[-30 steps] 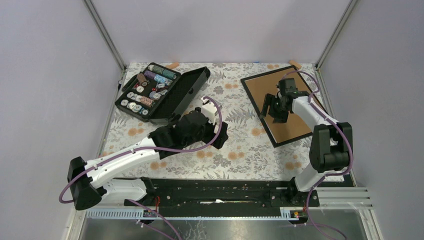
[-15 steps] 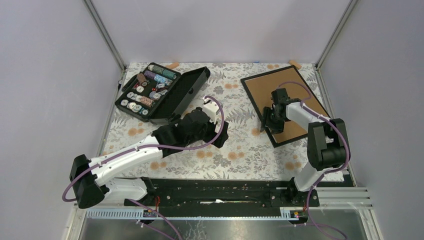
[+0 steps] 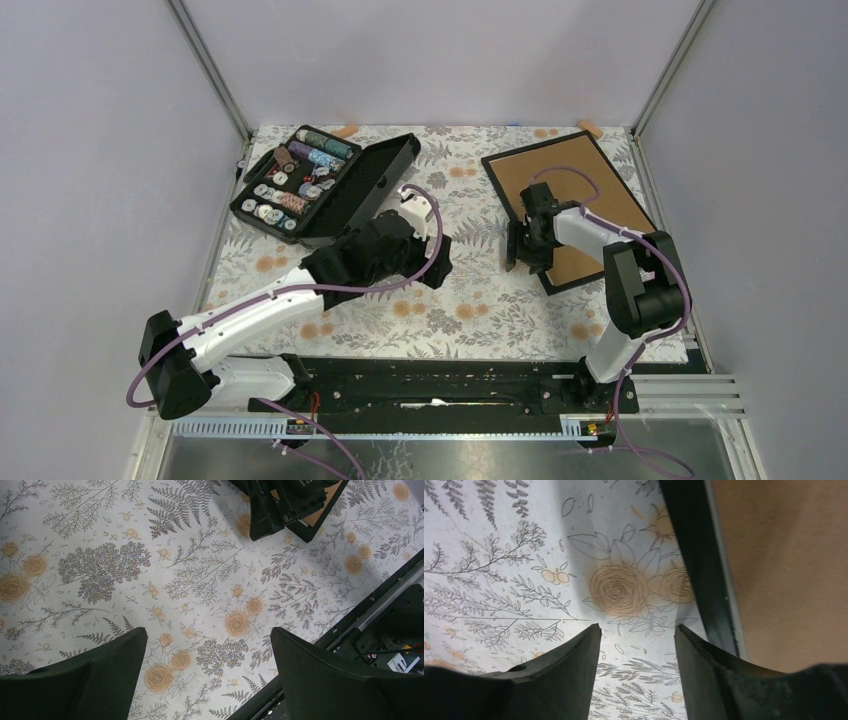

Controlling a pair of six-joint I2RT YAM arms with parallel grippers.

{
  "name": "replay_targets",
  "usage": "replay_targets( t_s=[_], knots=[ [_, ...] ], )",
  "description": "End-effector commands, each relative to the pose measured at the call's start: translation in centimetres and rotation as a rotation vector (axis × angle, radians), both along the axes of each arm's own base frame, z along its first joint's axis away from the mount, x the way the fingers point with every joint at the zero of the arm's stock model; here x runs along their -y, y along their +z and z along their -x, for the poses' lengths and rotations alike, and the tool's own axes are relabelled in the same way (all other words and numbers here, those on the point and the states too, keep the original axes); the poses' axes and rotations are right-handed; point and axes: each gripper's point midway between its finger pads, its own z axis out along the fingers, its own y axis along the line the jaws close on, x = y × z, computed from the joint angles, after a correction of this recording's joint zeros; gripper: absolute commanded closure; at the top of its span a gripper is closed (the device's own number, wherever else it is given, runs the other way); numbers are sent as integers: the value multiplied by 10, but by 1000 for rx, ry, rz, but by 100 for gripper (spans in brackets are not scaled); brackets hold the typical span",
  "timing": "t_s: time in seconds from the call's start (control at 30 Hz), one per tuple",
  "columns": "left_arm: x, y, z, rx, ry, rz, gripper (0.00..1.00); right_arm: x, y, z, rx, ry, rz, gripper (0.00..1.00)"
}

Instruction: Put the photo into the frame

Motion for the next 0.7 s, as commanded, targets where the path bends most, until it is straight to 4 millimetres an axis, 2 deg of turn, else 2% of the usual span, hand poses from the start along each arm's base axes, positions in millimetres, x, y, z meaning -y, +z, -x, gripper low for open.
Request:
replay_targets(
  t_s=[0.0, 0.07, 0.17, 0.27, 0.37, 0.5, 0.67],
  knots=[
    [8, 24, -4, 13, -2, 69, 1, 6, 32, -30, 96, -11, 54, 33],
    [10, 34, -3, 10, -7, 93, 1, 7, 37, -43, 117, -14, 72, 28],
    [14, 47, -2, 5, -14, 131, 1, 11, 35, -59, 123, -11, 123, 29],
    [18, 54, -1, 0, -22, 151, 1, 13, 30, -74, 122, 1, 163, 39],
    [16, 52, -1, -4, -20, 142, 1, 18, 25, -85, 125, 12, 206, 45],
    [16, 44, 1, -20, -26, 131, 1, 25, 23, -94, 136, 27, 254, 46],
    [19, 36, 5, -50, -32, 134, 1, 27, 8, -88, 100, 43, 272, 48]
  ],
)
